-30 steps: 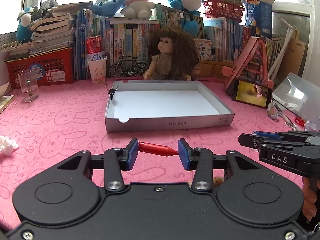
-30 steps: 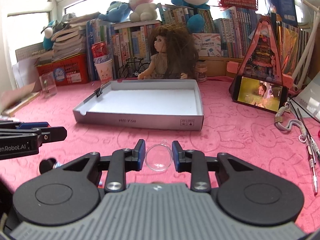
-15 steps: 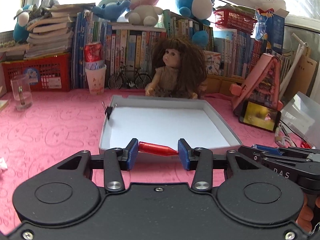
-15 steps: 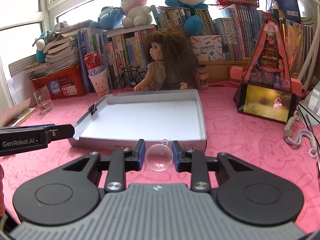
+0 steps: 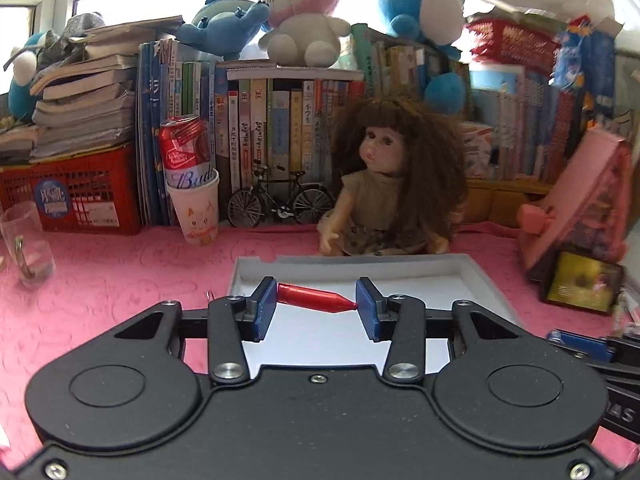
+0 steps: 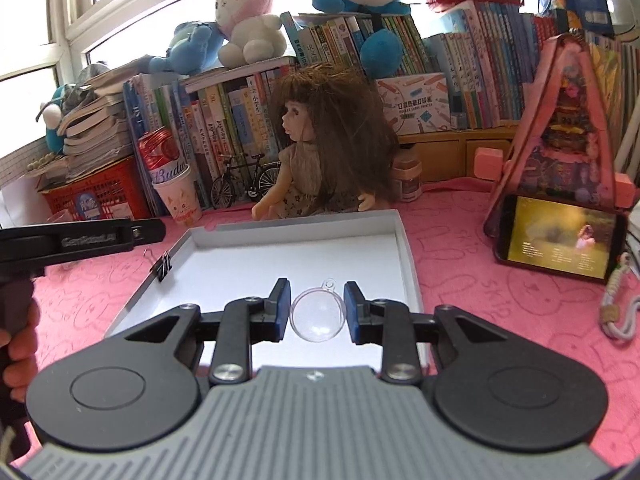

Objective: Organize rigid objects
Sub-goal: 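Carry the red crayon and clear dome with both tools over the white tray, then open the left tool to drop the crayon while the right tool releases the dome into the tray, then move both tools back toward the remaining black discs, then grasp the flat black disc with the left tool while the right tool grasps the black lid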

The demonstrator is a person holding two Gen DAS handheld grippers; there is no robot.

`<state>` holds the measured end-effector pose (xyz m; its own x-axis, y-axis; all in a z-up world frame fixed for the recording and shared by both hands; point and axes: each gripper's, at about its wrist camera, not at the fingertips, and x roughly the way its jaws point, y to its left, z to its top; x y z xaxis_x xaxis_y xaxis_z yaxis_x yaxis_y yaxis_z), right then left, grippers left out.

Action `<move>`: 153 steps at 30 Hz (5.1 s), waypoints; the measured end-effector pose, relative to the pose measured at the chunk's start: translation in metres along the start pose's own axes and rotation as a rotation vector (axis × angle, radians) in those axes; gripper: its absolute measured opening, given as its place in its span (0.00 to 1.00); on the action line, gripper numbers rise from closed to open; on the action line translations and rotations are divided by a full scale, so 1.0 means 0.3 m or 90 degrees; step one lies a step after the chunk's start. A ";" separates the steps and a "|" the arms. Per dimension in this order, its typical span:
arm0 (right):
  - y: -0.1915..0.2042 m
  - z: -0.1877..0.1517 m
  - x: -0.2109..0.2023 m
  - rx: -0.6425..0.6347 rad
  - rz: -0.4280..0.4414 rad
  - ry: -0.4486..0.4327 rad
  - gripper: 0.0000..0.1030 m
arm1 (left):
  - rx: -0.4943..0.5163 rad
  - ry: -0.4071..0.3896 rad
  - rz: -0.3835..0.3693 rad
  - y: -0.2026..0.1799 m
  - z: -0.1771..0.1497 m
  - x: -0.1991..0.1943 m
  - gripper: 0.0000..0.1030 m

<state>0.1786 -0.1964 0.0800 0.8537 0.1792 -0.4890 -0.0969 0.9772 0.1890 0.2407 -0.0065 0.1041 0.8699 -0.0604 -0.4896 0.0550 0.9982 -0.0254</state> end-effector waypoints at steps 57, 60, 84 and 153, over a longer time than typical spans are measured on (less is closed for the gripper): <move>0.019 0.001 0.159 -0.065 0.007 0.046 0.83 | 0.046 0.076 0.003 0.002 -0.112 0.111 0.82; 0.025 -0.006 0.107 -0.078 0.002 0.030 0.84 | 0.035 0.078 -0.002 0.007 -0.130 0.059 0.83; 0.001 -0.213 -0.230 -0.064 0.035 -0.039 0.90 | 0.041 -0.001 -0.056 0.039 -0.389 -0.375 0.88; -0.003 -0.544 -0.416 -0.157 0.052 0.008 0.49 | 0.133 0.020 -0.082 0.105 -0.709 -0.583 0.34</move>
<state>-0.0115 -0.2009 0.0019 0.8318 0.2592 -0.4908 -0.2887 0.9573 0.0163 -0.0141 0.0366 0.0036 0.8338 -0.1831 -0.5208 0.2667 0.9596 0.0896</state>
